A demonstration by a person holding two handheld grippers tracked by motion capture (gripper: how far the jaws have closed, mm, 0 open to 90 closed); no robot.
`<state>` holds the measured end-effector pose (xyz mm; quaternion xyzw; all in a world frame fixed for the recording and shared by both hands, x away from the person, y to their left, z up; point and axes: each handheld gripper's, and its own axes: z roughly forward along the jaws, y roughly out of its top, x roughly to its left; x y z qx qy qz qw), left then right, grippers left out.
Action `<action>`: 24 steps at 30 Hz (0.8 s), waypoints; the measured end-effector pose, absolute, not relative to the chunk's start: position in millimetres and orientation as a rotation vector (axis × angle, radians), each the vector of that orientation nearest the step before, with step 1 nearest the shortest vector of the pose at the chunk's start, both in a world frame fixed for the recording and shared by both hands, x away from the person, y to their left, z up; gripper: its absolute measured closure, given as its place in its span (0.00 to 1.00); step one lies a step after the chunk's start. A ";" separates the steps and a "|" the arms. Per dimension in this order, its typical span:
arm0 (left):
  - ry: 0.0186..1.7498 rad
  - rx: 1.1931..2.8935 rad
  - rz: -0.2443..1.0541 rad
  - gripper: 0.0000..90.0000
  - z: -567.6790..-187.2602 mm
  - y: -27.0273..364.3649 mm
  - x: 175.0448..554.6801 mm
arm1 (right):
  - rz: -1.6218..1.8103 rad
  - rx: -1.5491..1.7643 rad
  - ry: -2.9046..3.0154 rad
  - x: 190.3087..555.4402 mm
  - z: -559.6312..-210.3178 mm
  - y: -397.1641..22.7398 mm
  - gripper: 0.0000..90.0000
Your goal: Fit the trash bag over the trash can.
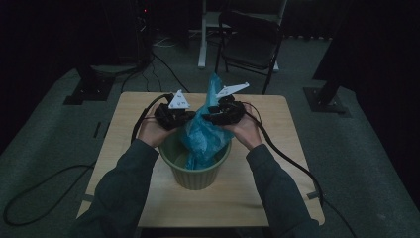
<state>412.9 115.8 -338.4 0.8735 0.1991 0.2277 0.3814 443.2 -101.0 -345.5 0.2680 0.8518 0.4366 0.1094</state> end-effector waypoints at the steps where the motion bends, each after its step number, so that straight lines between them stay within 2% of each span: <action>1: 0.509 2.228 0.581 1.00 -338.5 115.5 412.7 | 1.248 0.793 2.499 443.6 -346.0 -98.7 0.65; 6: 0.514 2.229 0.599 1.00 -338.0 117.2 411.8 | 1.149 0.800 2.473 443.7 -346.9 -94.3 0.94; 8: 0.524 2.224 0.602 1.00 -337.6 120.7 411.8 | 1.135 0.798 2.465 442.8 -346.1 -95.5 0.99; 12: 0.548 2.216 0.609 1.00 -337.4 130.3 411.8 | 1.124 0.803 2.454 441.4 -344.7 -97.9 1.00; 16: 0.565 2.200 0.595 1.00 -341.5 137.3 412.1 | 1.147 0.826 2.448 441.7 -341.9 -105.6 1.00; 19: 0.566 2.206 0.589 1.00 -345.4 135.6 413.1 | 1.240 0.805 2.491 442.3 -341.4 -103.6 0.80; 21: 0.557 2.212 0.589 1.00 -346.1 133.1 413.4 | 1.219 0.803 2.485 442.3 -342.5 -98.3 0.71; 24: 0.541 2.217 0.593 1.00 -345.8 129.1 412.4 | 1.192 0.808 2.489 444.1 -344.6 -91.9 0.65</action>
